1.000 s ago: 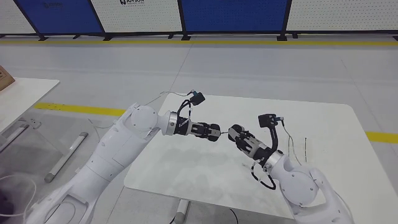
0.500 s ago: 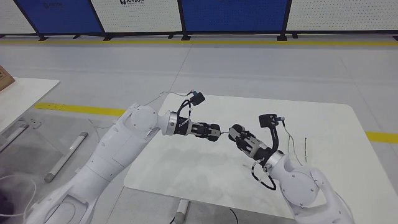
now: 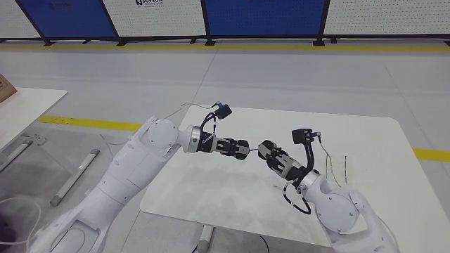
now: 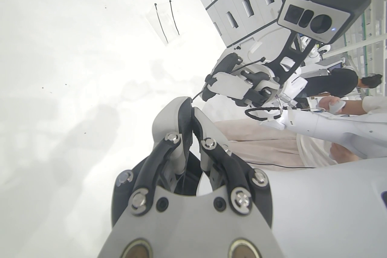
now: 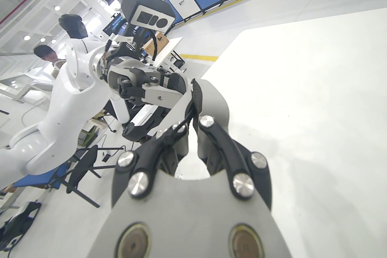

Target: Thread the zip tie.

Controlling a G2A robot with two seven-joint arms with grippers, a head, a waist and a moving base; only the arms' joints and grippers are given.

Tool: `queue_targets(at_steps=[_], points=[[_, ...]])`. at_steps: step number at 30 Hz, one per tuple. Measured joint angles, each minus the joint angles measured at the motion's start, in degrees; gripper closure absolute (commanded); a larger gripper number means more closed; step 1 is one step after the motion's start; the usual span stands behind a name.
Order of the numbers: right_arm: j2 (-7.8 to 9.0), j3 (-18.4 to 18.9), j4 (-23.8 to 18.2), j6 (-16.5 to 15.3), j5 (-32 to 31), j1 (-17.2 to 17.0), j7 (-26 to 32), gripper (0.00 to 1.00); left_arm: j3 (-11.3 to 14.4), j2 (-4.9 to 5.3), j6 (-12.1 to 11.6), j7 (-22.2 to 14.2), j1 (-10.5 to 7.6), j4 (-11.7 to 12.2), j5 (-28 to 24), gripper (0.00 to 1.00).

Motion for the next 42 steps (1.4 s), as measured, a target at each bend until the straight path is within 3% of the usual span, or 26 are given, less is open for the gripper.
queue_targets(at_steps=[42], points=[[-0.06, -0.29, -0.15, 0.17, 0.44, 0.54, 1.21, 1.0, 0.0, 0.0, 0.0, 0.0, 0.0, 0.0, 0.0, 1.0]])
